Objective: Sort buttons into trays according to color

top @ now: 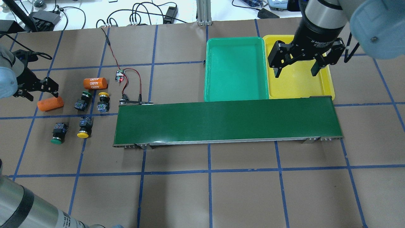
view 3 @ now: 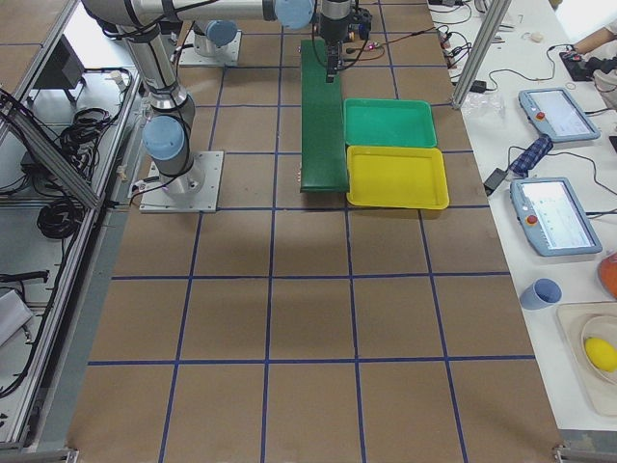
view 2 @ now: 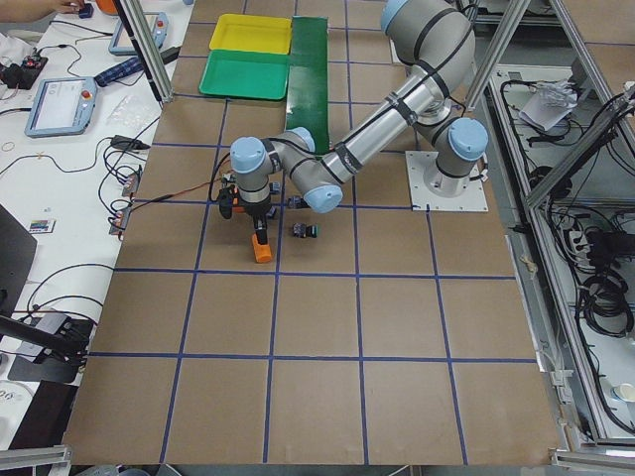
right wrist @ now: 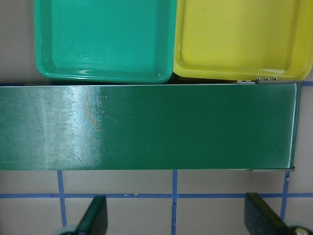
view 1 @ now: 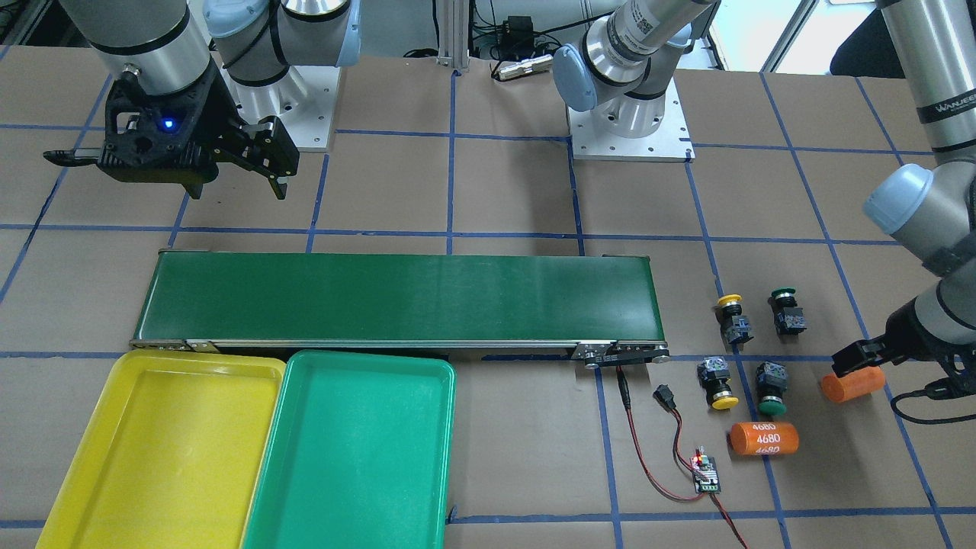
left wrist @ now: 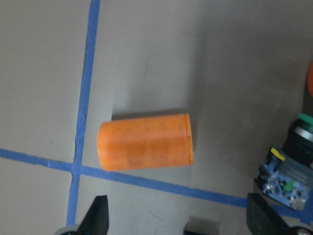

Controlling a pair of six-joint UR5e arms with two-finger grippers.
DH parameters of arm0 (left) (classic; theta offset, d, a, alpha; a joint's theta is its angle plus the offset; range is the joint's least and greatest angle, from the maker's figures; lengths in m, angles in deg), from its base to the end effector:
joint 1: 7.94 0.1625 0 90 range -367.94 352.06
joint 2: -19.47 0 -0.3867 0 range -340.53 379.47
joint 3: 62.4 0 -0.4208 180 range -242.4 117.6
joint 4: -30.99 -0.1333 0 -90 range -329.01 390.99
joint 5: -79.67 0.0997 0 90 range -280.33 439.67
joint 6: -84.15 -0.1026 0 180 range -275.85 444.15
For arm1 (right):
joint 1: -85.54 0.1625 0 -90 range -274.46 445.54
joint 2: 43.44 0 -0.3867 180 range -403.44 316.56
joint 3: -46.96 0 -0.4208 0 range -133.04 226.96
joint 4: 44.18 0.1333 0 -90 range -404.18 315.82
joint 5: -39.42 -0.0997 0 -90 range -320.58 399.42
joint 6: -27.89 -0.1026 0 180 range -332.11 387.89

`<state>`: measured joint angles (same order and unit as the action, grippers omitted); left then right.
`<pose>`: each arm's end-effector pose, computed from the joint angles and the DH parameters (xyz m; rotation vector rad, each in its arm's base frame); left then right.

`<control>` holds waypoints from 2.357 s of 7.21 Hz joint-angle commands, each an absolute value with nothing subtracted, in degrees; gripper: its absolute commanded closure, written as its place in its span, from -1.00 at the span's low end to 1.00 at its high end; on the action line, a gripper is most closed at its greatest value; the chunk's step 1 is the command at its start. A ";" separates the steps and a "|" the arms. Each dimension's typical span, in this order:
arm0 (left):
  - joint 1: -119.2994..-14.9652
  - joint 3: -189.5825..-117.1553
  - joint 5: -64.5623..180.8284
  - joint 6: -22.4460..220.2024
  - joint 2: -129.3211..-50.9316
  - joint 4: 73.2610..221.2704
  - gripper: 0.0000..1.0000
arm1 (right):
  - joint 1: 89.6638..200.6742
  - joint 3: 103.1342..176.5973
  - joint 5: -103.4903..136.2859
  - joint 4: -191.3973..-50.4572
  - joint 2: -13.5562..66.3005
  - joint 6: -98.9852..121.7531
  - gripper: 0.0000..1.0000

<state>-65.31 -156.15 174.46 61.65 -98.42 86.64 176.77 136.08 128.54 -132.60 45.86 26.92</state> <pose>0.2420 -0.6092 0.1861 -0.2719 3.0335 -0.0049 0.1461 -0.5197 0.4455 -0.0068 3.1265 0.0387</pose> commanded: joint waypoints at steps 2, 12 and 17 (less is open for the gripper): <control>-65.15 -154.51 174.59 61.47 -101.64 85.40 -1.00 | 176.77 136.08 128.54 -132.60 45.86 26.92 -1.00; -65.07 -154.33 176.17 61.38 -103.14 85.30 -1.00 | 176.77 136.26 128.54 -132.60 45.86 27.01 -1.00; -65.07 -153.54 176.08 61.21 -104.54 85.04 -1.00 | 176.77 136.26 128.54 -132.60 45.86 26.92 -1.00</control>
